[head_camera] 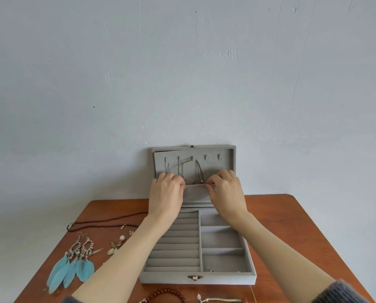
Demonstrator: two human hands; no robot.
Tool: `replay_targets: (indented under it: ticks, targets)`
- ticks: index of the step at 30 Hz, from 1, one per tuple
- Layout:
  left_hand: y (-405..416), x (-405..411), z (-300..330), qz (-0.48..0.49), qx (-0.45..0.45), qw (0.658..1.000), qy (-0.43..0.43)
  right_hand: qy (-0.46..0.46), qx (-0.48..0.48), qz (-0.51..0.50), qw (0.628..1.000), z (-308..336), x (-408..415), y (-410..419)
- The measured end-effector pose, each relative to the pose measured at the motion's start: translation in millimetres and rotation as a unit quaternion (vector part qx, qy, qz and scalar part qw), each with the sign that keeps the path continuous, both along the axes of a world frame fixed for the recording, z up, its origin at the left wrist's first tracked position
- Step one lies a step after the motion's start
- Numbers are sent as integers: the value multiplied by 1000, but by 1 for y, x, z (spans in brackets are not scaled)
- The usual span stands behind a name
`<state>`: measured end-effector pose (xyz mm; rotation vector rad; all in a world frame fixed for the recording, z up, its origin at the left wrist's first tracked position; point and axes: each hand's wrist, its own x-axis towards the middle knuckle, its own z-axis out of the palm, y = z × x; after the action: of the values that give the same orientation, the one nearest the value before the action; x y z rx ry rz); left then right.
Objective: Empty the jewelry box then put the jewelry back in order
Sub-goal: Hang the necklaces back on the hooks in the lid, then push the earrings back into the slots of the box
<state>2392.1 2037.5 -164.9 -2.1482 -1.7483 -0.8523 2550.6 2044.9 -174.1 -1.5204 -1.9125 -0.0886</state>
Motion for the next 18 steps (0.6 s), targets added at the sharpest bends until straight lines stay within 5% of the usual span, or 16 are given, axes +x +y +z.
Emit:
replay_targets:
  ticks: [11,18]
  targets:
    - [-45,-36,27,-116,-72,991,15,-34,-1,29,999,14,-4,-45]
    - [-111,-83,11,-68,-48,995,53,-96,-47,132,985,10,-35,-99]
